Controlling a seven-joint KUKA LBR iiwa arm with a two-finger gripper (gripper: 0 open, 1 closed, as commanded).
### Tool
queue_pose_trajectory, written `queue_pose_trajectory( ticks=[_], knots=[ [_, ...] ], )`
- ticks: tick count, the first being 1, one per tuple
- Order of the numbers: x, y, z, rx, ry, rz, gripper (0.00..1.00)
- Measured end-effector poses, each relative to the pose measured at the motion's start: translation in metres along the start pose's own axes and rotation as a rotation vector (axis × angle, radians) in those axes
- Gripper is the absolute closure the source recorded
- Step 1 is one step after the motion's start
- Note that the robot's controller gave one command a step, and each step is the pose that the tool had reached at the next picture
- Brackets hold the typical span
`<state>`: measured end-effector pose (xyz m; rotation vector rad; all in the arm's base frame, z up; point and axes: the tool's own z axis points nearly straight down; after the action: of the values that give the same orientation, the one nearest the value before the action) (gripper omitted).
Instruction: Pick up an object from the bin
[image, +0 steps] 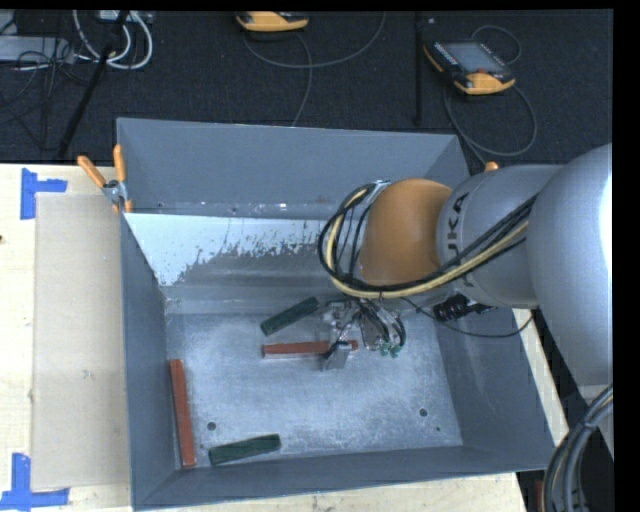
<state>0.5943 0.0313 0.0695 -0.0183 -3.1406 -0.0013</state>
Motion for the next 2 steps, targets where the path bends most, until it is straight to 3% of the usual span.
queue_pose_trajectory(
  ticks=[1,2],
  knots=[
    [0.0007,0.0046,-0.1566,-0.001,-0.011,0.033,1.0],
    [0.0023,0.0046,-0.1517,0.0,-0.003,0.033,0.0]
  ],
)
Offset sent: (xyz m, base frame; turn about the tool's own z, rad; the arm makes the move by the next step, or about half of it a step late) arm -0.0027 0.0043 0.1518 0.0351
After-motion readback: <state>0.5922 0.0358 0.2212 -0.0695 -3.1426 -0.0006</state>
